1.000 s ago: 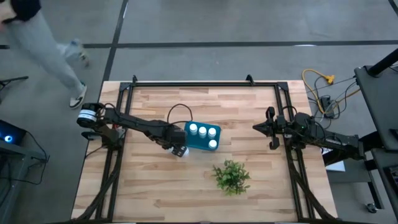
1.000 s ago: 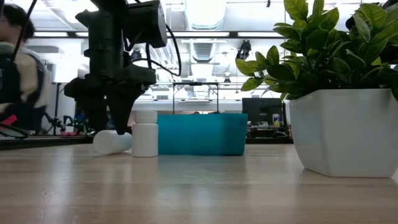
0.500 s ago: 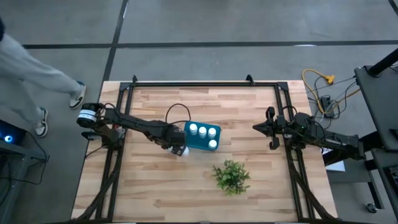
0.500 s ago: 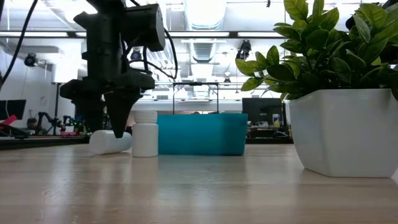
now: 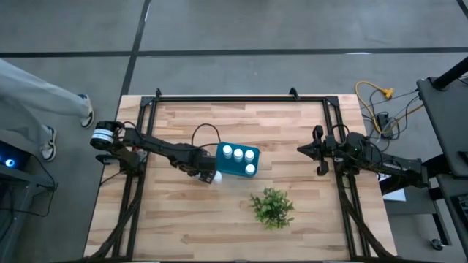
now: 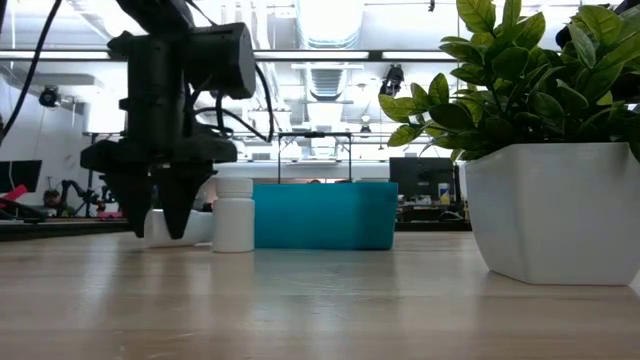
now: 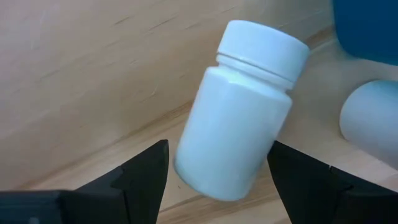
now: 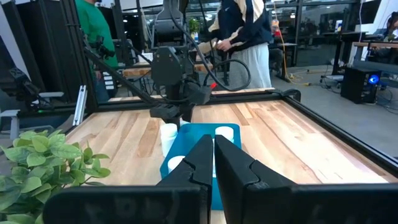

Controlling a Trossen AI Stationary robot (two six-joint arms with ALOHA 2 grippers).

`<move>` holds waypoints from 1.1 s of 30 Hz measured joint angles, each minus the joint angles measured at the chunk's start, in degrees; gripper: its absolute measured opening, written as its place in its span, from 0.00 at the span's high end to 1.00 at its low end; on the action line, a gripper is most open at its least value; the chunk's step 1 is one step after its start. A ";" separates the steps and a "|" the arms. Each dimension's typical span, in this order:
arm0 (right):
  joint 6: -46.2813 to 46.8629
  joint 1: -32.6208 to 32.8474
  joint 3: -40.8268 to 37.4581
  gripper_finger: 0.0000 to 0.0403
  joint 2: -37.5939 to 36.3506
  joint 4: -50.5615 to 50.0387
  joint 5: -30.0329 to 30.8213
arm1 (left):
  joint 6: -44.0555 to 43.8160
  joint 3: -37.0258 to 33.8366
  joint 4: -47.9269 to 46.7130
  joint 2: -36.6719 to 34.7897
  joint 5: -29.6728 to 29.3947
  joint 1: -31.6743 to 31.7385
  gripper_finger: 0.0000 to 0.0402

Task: Pick and place pill bottles into a basket
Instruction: Put the white pill bottle in the blue bin

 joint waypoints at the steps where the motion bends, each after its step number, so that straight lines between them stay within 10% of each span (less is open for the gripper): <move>1: 0.00 0.01 0.00 0.98 0.01 0.00 -0.01 | 0.14 0.04 0.08 0.00 0.01 0.00 0.37; 33: 0.00 0.00 0.00 0.98 0.00 0.02 0.00 | 11.84 0.23 2.82 1.62 1.24 0.07 0.37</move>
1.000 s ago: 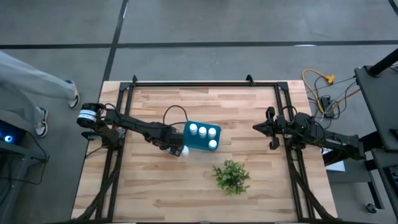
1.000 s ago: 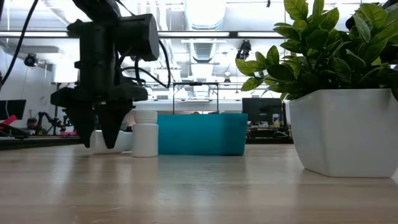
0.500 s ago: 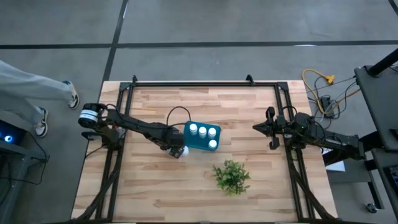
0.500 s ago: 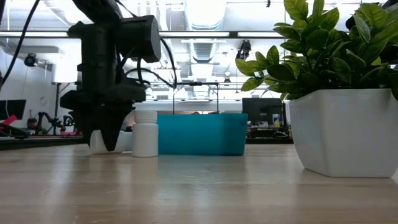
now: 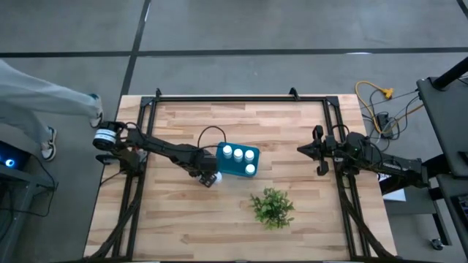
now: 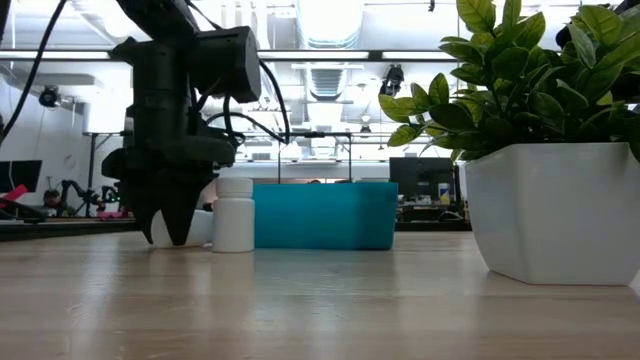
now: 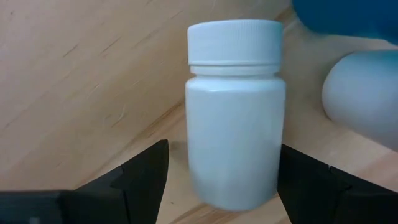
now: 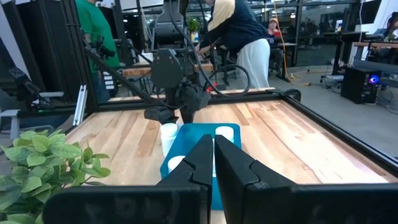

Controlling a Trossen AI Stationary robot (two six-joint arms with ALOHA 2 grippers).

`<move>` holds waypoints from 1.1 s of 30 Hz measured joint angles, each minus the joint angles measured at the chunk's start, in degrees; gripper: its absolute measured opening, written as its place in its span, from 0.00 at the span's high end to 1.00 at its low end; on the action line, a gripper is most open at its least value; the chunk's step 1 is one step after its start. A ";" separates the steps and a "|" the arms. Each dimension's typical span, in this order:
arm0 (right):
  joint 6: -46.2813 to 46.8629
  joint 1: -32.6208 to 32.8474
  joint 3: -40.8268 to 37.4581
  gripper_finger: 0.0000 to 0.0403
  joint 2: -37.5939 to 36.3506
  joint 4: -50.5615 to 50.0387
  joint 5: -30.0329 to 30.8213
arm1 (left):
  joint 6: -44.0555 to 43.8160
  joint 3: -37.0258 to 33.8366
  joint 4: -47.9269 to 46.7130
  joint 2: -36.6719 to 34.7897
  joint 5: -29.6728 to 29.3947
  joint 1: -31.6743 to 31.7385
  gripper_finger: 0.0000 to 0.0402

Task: Pick and place pill bottles into a basket
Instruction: Put the white pill bottle in the blue bin

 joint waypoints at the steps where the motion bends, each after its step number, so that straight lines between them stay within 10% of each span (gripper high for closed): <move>1: 0.00 0.00 0.00 0.98 0.00 0.00 0.00 | 0.00 0.00 0.00 0.00 0.00 0.00 0.37; 33: 0.00 0.00 0.00 0.98 0.00 0.00 0.00 | 3.39 0.93 -0.26 0.00 1.58 1.18 0.61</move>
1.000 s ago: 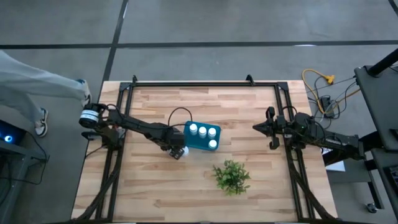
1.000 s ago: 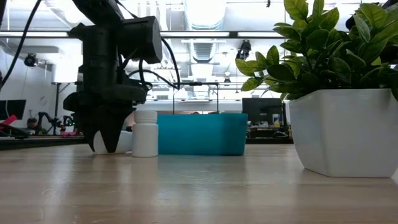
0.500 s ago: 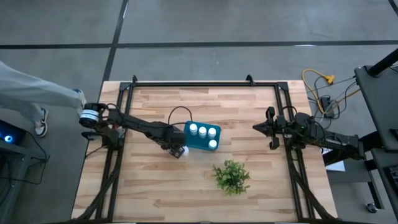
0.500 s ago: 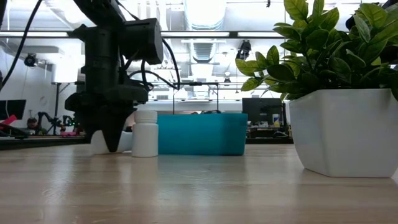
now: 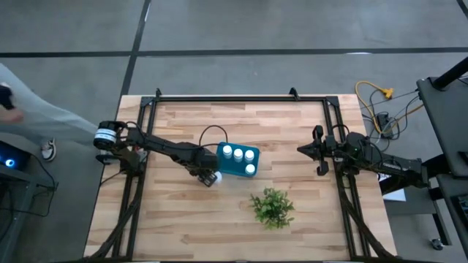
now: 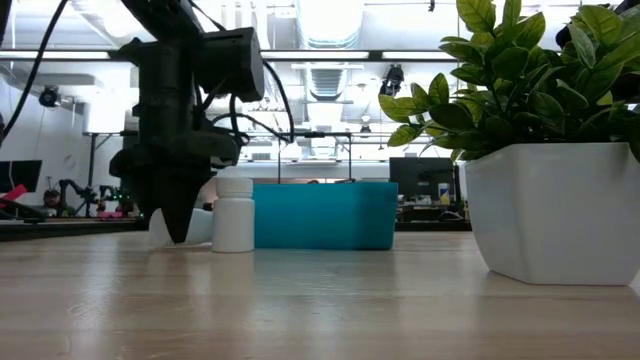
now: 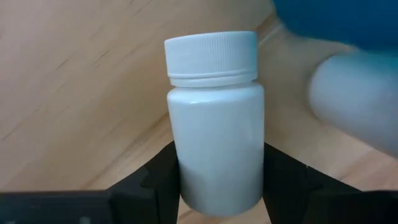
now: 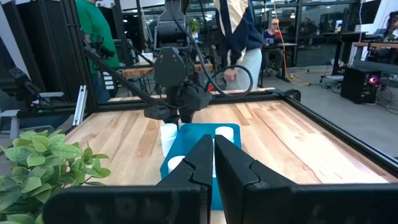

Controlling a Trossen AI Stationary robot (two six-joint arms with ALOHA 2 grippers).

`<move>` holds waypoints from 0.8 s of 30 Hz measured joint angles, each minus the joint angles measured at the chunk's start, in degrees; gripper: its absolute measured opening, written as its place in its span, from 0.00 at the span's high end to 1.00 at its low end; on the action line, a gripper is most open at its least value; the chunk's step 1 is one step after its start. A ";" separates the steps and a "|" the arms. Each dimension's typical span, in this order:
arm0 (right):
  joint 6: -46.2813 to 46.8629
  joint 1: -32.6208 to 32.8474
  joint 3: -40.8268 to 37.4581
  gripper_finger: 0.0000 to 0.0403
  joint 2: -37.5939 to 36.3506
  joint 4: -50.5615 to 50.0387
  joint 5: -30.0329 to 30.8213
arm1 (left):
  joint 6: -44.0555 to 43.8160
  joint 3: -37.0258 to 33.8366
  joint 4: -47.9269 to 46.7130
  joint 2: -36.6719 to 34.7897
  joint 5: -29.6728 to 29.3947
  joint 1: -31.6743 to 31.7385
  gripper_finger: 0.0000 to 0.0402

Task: Pick and place pill bottles into a basket
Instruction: Put the white pill bottle in the blue bin

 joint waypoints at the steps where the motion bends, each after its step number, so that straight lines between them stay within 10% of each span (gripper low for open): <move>1: 0.00 0.01 0.01 0.98 0.00 0.00 0.00 | 0.15 0.35 0.00 0.00 0.01 0.00 0.61; 24: 0.00 0.00 0.01 0.98 0.02 -0.02 -0.01 | 1.55 8.94 -17.30 -5.45 -3.12 0.00 0.61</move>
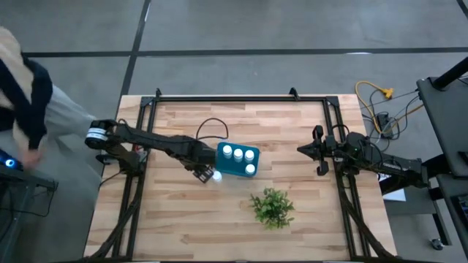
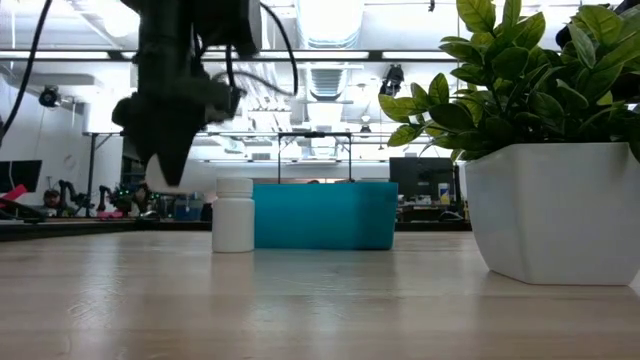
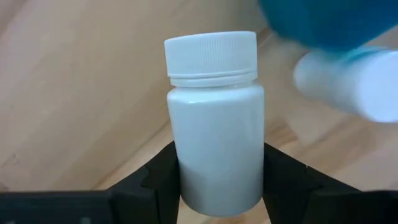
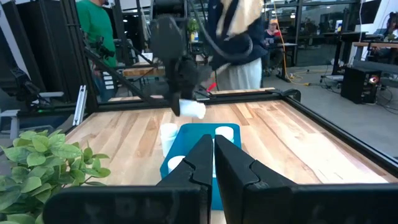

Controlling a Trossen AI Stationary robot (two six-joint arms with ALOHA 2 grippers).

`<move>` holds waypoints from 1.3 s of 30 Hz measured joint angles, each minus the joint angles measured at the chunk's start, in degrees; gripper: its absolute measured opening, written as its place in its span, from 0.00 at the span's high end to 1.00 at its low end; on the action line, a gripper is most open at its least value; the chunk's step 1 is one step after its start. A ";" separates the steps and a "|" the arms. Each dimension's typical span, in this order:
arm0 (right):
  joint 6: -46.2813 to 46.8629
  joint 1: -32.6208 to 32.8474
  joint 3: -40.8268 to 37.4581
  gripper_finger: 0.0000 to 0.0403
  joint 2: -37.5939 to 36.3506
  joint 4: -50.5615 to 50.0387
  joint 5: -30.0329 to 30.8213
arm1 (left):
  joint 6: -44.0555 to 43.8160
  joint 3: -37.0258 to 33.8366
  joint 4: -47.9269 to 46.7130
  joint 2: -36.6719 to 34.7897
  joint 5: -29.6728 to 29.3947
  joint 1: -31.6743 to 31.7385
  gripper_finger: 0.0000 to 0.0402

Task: Pick and place pill bottles into a basket
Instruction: Put the white pill bottle in the blue bin

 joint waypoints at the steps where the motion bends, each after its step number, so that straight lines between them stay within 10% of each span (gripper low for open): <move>1: 0.00 0.01 -0.02 0.98 0.00 0.01 0.01 | -0.05 0.50 -0.27 -0.91 -0.09 -0.06 0.61; 24: 0.00 0.02 0.00 0.98 0.00 0.00 0.01 | 32.91 10.01 8.70 -7.01 -8.25 0.56 0.61; 39: -0.16 0.01 -0.02 0.98 -0.01 0.42 0.00 | 34.95 9.45 8.58 -6.99 -9.19 0.76 0.61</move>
